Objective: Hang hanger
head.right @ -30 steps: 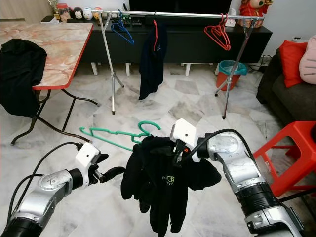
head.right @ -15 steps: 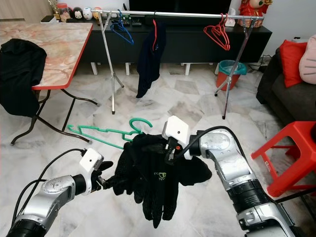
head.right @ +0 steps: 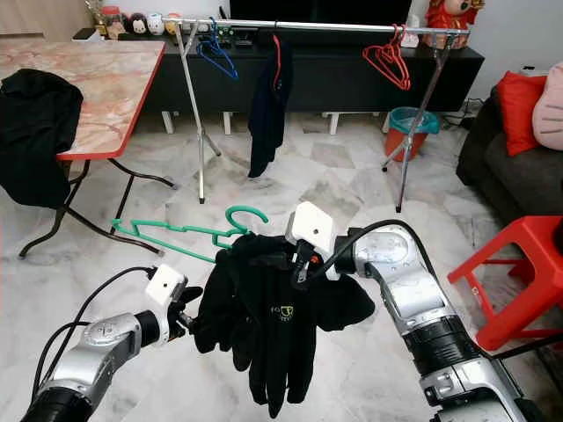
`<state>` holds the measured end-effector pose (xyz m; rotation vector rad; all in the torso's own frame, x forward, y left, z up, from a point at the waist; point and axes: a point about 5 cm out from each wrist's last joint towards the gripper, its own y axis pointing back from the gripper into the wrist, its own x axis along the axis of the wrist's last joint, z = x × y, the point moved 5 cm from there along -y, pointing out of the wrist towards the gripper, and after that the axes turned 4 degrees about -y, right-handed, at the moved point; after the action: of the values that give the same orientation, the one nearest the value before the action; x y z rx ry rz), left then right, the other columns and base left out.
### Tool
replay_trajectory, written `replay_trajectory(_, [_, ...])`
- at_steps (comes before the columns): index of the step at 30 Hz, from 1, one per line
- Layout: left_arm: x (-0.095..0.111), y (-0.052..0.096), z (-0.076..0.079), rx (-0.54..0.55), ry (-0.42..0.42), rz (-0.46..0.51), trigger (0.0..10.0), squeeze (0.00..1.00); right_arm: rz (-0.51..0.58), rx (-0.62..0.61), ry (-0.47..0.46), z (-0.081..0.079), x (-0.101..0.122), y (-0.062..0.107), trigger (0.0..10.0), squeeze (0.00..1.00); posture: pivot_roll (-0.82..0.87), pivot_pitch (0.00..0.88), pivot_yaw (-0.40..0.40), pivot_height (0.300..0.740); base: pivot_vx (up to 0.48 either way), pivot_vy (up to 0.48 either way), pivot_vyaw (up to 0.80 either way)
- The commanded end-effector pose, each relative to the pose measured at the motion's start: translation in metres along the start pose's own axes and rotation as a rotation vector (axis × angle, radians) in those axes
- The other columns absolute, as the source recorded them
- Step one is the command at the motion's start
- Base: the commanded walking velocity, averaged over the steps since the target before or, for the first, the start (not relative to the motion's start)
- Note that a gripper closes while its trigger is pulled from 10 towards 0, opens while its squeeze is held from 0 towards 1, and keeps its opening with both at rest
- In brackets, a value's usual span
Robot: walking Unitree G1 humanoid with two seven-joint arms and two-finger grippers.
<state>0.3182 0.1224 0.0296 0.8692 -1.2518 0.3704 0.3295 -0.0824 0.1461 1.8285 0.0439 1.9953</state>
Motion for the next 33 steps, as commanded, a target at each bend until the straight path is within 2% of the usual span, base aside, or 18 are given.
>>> replay_trajectory(1, [0.0039,-0.0024,-0.0002,0.000,-0.007,0.014,9.4,0.00,0.045,0.007,0.053,0.0016,0.0195,0.0004,0.0,0.00,-0.06,0.000,-0.020,0.740,0.000,0.000,0.00])
replay_trajectory(3, [0.0044,-0.0028,-0.0012,0.008,-0.007,0.018,6.7,0.00,0.045,0.007,0.051,0.0015,0.0197,0.0003,0.0,0.00,-0.06,0.000,-0.020,0.740,0.000,0.000,0.00])
replay_trajectory(4, [0.0045,-0.0030,-0.0012,0.008,-0.007,0.020,4.5,0.00,0.045,0.007,0.051,0.0015,0.0197,0.0003,0.0,0.00,-0.06,0.000,-0.020,0.740,0.000,0.000,0.00])
replay_trajectory(5, [0.0046,-0.0032,-0.0012,0.007,-0.006,0.021,4.5,0.00,0.044,0.007,0.051,0.0016,0.0196,0.0003,0.0,0.00,-0.06,0.000,-0.020,0.740,0.000,0.000,0.00])
replay_trajectory(6, [0.0047,-0.0034,-0.0014,0.008,-0.007,0.023,0.0,0.00,0.043,0.007,0.050,0.0016,0.0194,0.0004,0.0,0.00,-0.06,0.000,-0.020,0.740,0.000,0.000,0.00])
replay_trajectory(33, [0.0069,-0.0021,0.0050,-0.032,0.008,0.034,0.0,0.00,0.062,-0.006,0.027,0.0006,0.0200,-0.0042,0.0,0.00,-0.05,0.000,-0.018,0.740,0.000,0.000,0.00])
